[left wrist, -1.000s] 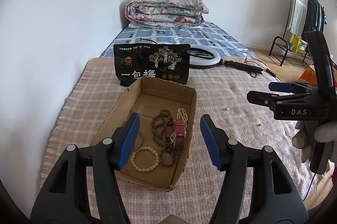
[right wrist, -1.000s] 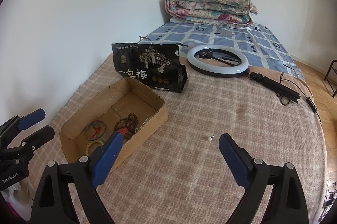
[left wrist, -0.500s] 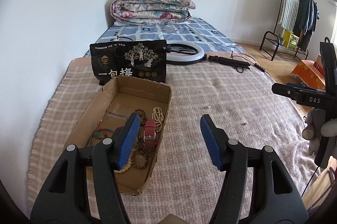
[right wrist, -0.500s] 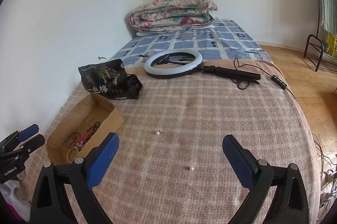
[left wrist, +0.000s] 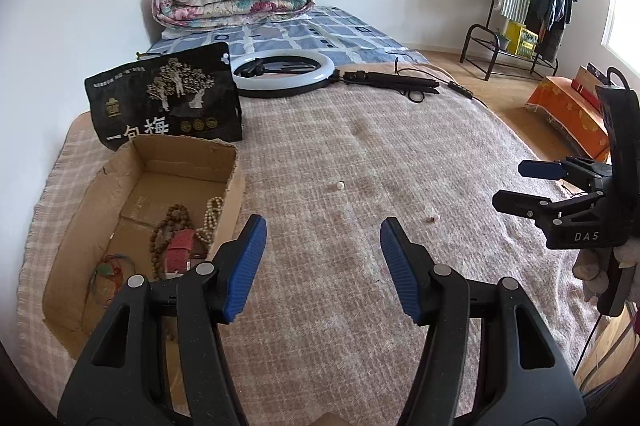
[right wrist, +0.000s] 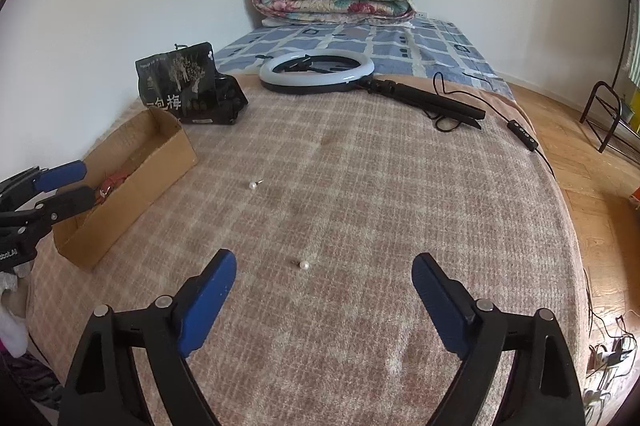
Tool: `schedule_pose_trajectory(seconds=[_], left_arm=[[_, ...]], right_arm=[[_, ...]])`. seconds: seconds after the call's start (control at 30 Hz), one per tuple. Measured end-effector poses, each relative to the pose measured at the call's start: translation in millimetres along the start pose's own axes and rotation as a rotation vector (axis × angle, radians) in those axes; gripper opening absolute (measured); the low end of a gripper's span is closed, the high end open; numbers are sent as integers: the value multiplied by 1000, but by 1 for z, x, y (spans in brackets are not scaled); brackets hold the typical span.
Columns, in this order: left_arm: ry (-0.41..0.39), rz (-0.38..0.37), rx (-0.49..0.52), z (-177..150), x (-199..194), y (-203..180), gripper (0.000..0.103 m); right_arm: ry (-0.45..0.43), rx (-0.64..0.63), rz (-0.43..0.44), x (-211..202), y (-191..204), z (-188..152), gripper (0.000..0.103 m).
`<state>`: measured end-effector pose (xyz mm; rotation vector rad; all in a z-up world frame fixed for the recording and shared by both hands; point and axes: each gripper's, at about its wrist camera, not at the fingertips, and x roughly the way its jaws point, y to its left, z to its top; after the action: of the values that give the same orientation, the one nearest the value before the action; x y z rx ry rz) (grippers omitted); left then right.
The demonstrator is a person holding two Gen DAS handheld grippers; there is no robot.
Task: Organize jewelry
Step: 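Move both tools back from the box toward the white pearl stud earrings, then close the left tool on one pearl stud while the right tool grasps the other stud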
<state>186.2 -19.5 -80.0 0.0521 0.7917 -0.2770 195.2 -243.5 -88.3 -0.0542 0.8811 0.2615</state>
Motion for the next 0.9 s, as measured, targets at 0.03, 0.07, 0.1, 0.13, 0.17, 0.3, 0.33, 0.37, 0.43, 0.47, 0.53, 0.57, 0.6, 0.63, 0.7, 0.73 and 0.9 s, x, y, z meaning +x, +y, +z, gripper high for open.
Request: schedule_pose_trajectory(seconds=[0.03, 0.07, 0.1, 0.13, 0.17, 0.3, 0.33, 0.37, 0.43, 0.47, 0.53, 0.57, 0.6, 0.63, 0.7, 0.73, 0.9], left_arm=[[6, -6, -2, 1, 9, -3, 61], [11, -12, -5, 2, 15, -6, 61], [14, -18, -5, 2, 22, -9, 60], [16, -22, -3, 3, 28, -12, 56], [19, -25, 0, 4, 35, -14, 55], [38, -34, -15, 3, 62, -17, 54], [43, -30, -18, 3, 68, -17, 49], [51, -25, -24, 3, 76, -16, 44], [63, -21, -39, 3, 90, -13, 44], [68, -23, -48, 4, 96, -12, 44], [74, -31, -65, 6, 107, -8, 39], [76, -30, -68, 7, 113, -8, 37], [74, -28, -70, 8, 117, -7, 37], [71, -27, -72, 10, 122, -7, 36], [70, -27, -70, 12, 129, -7, 32], [70, -27, -68, 13, 133, -8, 32], [71, -37, -65, 16, 147, -10, 31]], right_arm=[[1, 0, 7, 3, -3, -2, 84], [2, -1, 11, 6, -5, -4, 81], [1, -3, 19, 8, -8, -5, 80], [1, -7, 29, 11, -10, -7, 76], [1, -10, 38, 13, -12, -8, 73], [0, -18, 75, 24, -17, -15, 66], [4, -24, 83, 28, -16, -16, 63], [9, -32, 93, 31, -15, -18, 60], [17, -52, 109, 38, -13, -20, 54], [18, -59, 115, 41, -12, -21, 52], [21, -74, 122, 47, -10, -23, 47], [22, -80, 126, 51, -9, -23, 43], [22, -85, 134, 53, -8, -24, 42], [21, -89, 143, 55, -7, -24, 40], [19, -97, 153, 59, -4, -25, 39], [16, -102, 157, 60, -2, -25, 38], [12, -127, 173, 67, 4, -24, 34]])
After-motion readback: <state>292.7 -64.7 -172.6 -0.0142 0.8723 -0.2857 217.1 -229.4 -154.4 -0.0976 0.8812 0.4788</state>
